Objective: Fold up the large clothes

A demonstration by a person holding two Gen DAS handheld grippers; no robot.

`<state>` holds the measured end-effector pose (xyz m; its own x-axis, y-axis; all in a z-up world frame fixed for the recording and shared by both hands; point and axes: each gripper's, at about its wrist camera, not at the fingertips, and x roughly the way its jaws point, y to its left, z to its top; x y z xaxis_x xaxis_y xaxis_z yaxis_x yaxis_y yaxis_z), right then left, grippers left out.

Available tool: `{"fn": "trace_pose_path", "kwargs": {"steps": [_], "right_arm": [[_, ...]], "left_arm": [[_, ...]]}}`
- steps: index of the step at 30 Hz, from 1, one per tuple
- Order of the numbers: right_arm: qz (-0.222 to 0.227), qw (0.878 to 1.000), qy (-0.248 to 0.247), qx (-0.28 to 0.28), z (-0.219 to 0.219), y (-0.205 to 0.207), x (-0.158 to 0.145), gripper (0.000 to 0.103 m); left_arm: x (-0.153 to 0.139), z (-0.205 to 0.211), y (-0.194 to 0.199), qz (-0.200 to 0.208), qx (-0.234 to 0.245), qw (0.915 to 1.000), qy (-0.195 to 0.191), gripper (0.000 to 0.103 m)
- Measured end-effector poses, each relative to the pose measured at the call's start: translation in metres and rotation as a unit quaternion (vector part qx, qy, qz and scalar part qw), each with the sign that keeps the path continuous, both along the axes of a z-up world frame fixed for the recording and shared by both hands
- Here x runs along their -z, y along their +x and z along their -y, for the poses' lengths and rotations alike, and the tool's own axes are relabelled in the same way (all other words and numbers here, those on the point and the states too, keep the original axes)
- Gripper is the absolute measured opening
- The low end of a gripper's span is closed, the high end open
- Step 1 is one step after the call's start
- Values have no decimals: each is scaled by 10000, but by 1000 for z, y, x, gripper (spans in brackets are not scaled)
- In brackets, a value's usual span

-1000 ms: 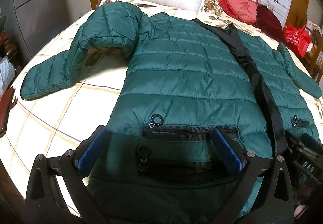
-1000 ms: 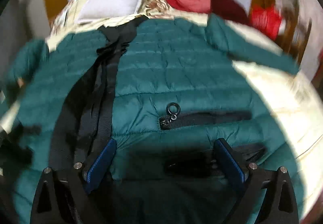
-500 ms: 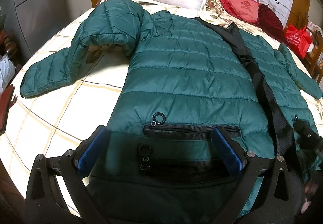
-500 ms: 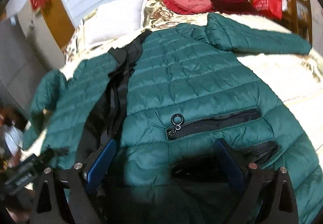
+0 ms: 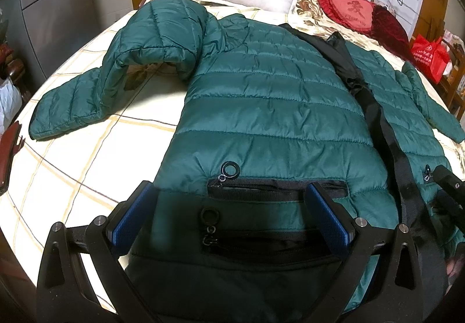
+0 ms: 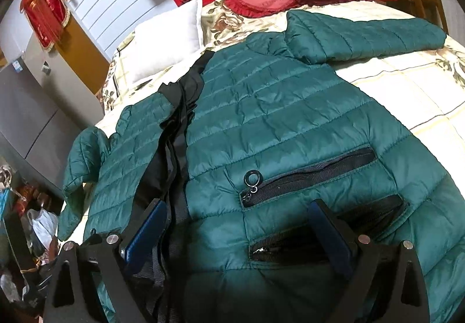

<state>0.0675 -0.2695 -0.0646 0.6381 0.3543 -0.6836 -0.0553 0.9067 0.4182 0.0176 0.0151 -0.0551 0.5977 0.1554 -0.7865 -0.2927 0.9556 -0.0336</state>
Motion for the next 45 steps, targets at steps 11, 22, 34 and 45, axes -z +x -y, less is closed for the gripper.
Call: {"fn": "trace_pose_path", "kwargs": {"steps": [11, 22, 34, 45], "right_arm": [[-26, 9997, -257, -34, -4, -1, 0, 98], [35, 9977, -673, 43, 8, -1, -5, 98], [362, 9836, -1751, -240, -2, -7, -13, 98], [-113, 9704, -2371, -448, -6, 2, 11, 99]], "left_arm": [[-2, -3, -2, 57, -74, 10000, 10, 103], [-35, -35, -6, 384, -293, 9982, 363, 103], [-27, -171, -48, 481, -1080, 9927, -239, 103], [3, -265, -102, 1166, -1909, 9617, -1582, 103]]}}
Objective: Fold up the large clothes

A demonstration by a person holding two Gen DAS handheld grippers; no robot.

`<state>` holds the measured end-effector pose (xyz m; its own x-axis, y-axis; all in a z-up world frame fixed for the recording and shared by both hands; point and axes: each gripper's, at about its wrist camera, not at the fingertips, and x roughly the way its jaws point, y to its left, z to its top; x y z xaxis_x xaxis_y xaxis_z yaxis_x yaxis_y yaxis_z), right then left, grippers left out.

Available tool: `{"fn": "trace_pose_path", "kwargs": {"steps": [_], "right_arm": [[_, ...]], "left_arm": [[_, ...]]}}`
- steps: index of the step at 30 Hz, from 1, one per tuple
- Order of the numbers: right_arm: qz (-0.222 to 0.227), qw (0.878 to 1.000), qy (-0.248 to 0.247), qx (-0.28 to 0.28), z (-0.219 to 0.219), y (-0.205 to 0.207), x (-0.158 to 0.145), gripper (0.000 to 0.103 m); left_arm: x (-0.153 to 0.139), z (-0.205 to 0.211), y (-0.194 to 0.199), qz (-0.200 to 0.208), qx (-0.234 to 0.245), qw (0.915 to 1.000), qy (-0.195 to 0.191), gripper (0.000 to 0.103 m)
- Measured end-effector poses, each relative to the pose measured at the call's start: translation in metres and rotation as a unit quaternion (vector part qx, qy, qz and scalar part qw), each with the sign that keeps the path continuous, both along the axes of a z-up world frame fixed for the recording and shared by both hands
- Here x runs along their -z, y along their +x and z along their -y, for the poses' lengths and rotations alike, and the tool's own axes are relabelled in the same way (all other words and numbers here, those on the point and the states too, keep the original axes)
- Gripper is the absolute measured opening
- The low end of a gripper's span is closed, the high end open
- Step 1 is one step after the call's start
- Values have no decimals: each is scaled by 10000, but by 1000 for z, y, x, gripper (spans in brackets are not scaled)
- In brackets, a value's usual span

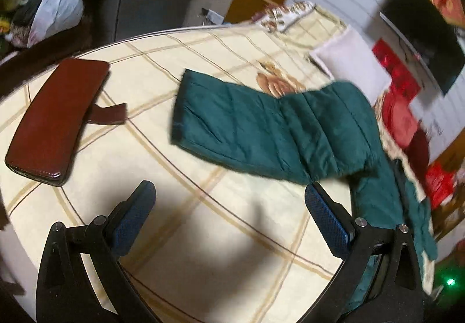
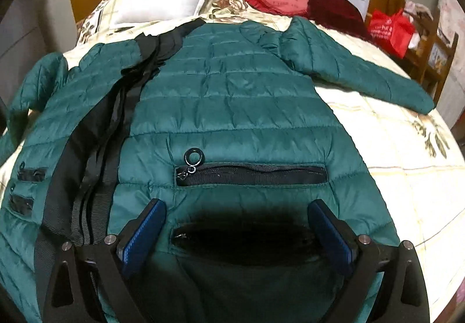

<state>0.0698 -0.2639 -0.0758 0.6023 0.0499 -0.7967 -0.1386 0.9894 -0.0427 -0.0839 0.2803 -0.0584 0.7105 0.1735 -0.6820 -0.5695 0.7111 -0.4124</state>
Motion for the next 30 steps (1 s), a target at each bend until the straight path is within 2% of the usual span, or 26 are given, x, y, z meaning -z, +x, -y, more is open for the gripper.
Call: {"fn": "trace_pose_path", "kwargs": {"steps": [1, 5, 12, 15, 17, 20, 23, 30], "right_arm": [[6, 10000, -30, -5, -1, 0, 1, 100], [17, 9999, -125, 3, -4, 2, 5, 103], [29, 9998, -178, 10, -6, 3, 6, 103], [29, 9998, -171, 8, -6, 3, 6, 103], [29, 9998, -175, 9, -7, 3, 6, 103], [31, 9998, -183, 11, -6, 3, 6, 103], [29, 9999, -163, 5, -6, 3, 6, 103], [30, 9999, -168, 6, -6, 3, 6, 103]], "left_arm": [[3, -7, 0, 80, 30, 9999, -136, 103], [10, -32, 9, 141, -65, 9995, -260, 102], [16, -69, 46, 189, -61, 9978, -631, 102], [15, -70, 57, 29, 16, 9977, -684, 82], [16, -67, 60, -147, 93, 9976, -664, 41], [18, -63, 58, -237, 192, 9974, -660, 21], [9, -59, 48, -91, 176, 9990, -407, 15], [-35, -69, 19, 393, -236, 9989, -28, 13]]}}
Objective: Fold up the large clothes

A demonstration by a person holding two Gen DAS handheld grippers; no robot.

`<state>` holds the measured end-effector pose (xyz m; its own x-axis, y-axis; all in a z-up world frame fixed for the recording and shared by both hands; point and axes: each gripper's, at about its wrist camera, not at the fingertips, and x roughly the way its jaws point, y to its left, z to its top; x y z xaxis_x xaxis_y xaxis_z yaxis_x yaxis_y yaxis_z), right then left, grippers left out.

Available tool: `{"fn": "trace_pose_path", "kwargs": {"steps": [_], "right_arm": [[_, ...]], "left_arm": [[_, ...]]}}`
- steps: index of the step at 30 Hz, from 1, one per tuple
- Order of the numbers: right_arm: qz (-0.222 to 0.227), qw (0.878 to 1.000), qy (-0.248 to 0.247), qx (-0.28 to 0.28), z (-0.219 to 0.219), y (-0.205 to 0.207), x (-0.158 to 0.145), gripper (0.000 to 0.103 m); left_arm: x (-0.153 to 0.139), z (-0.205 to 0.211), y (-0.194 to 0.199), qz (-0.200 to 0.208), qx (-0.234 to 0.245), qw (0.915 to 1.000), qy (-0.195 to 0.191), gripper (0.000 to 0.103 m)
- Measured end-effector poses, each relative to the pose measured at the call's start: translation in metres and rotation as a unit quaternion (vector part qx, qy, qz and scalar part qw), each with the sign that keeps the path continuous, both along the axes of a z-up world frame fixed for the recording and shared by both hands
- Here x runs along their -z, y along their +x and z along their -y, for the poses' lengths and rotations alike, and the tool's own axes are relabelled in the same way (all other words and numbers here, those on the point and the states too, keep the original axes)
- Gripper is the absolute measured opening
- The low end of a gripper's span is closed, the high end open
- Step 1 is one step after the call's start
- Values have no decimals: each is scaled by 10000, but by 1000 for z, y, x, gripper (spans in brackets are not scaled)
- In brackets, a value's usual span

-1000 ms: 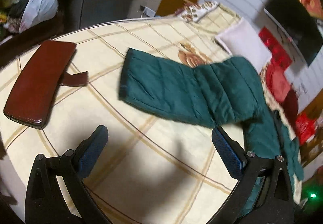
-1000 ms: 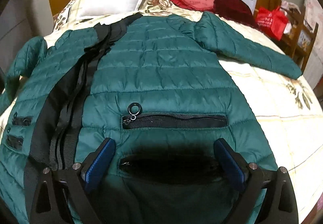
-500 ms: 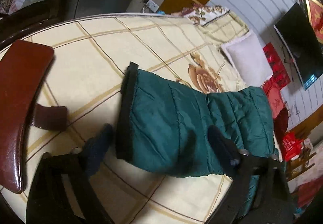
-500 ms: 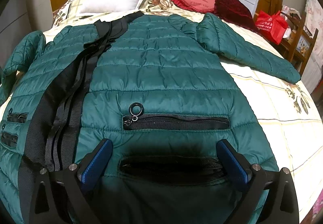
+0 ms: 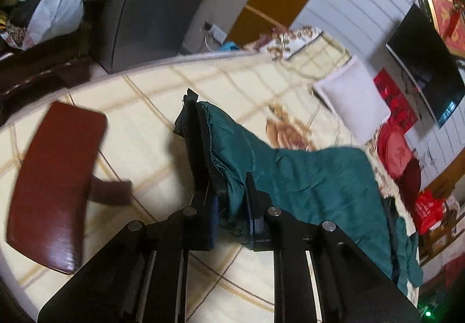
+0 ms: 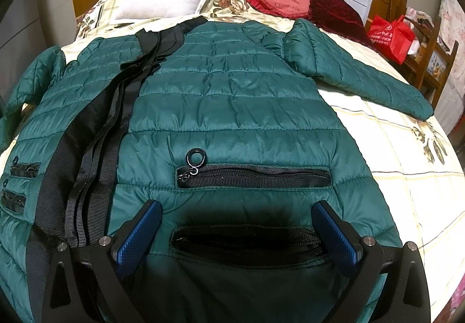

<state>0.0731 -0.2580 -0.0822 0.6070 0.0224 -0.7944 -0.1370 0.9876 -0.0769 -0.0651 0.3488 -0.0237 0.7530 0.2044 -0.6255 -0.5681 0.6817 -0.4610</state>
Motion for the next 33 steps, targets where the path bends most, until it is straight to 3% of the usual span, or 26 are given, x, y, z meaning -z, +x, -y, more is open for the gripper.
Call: {"fn": "trace_pose_path", "kwargs": {"steps": [8, 12, 17, 21, 24, 25, 27, 30, 33], "right_arm": [[-14, 10000, 25, -14, 0, 0, -1, 103], [122, 9998, 104, 71, 6, -3, -10, 103], [511, 9981, -125, 328, 19, -11, -26, 103], [842, 9939, -505, 496, 28, -18, -36, 103], [847, 9928, -677, 510, 37, -21, -36, 103], [822, 9929, -687, 510, 40, -22, -36, 103], [839, 9936, -610, 455, 47, -25, -38, 103], [863, 9940, -427, 513, 59, -28, -41, 103], [680, 9958, -238, 569, 61, -22, -37, 103]], "left_arm": [[-65, -5, -16, 274, -258, 9978, 553, 12], [-99, 9, -13, 543, -71, 9962, 682, 11], [-132, 50, 5, 941, 474, 9925, 628, 7], [-165, 113, 36, 1207, 1226, 9821, 768, 6], [-183, 164, 63, 1236, 1748, 9714, 1026, 6], [-185, 176, 68, 1220, 1844, 9690, 1103, 6], [-179, 186, 73, 1172, 2053, 9674, 906, 7], [-155, 179, 65, 798, 1858, 9744, 987, 7], [-113, 145, 46, 352, 1438, 9854, 838, 10]]}}
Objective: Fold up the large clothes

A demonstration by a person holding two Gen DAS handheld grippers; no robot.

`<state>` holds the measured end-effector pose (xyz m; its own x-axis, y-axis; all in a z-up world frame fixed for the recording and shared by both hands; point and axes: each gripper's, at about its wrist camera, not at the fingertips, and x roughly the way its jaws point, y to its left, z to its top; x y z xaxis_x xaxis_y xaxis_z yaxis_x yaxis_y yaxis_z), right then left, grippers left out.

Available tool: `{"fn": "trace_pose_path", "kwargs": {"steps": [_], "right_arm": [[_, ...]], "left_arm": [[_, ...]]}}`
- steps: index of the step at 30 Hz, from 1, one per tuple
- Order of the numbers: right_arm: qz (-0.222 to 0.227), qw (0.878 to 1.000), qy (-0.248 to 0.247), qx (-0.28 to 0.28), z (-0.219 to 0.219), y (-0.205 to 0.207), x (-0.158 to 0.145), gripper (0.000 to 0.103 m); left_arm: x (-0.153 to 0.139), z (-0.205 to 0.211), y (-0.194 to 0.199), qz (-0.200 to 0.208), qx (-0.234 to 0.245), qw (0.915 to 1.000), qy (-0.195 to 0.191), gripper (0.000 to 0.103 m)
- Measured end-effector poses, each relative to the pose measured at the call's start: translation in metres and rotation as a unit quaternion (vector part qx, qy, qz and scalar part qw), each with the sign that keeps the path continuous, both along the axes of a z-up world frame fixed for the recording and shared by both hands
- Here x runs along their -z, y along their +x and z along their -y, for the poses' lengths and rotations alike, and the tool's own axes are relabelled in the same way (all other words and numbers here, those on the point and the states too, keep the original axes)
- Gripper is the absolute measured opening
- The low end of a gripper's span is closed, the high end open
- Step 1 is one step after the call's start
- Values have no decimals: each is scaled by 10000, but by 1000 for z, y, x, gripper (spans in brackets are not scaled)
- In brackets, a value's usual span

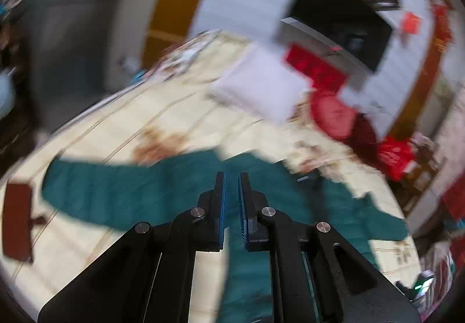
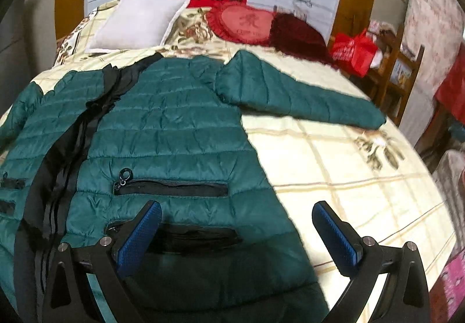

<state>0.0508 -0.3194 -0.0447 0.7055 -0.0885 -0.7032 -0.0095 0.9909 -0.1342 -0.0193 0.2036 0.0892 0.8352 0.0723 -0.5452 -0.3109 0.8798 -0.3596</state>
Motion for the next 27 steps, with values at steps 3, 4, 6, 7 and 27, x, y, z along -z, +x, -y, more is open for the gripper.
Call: {"fn": "trace_pose_path", "kwargs": {"steps": [3, 4, 6, 7, 27], "right_arm": [[-50, 9999, 117, -52, -6, 2, 2, 103], [-46, 9999, 111, -79, -9, 3, 2, 103], [-52, 9998, -2, -174, -18, 2, 4, 103], [-57, 9998, -47, -205, -21, 3, 5, 103], [-259, 9972, -593, -374, -47, 12, 24, 103]], "left_arm": [[53, -52, -32, -383, -803, 9957, -246, 59], [68, -70, -45, -404, -1048, 9929, -392, 80], [104, -107, -70, -483, -1546, 9837, -783, 82], [118, -121, -75, -573, -1690, 9794, -944, 82], [166, -220, 11, -1633, -1191, 9794, 52, 82]]}}
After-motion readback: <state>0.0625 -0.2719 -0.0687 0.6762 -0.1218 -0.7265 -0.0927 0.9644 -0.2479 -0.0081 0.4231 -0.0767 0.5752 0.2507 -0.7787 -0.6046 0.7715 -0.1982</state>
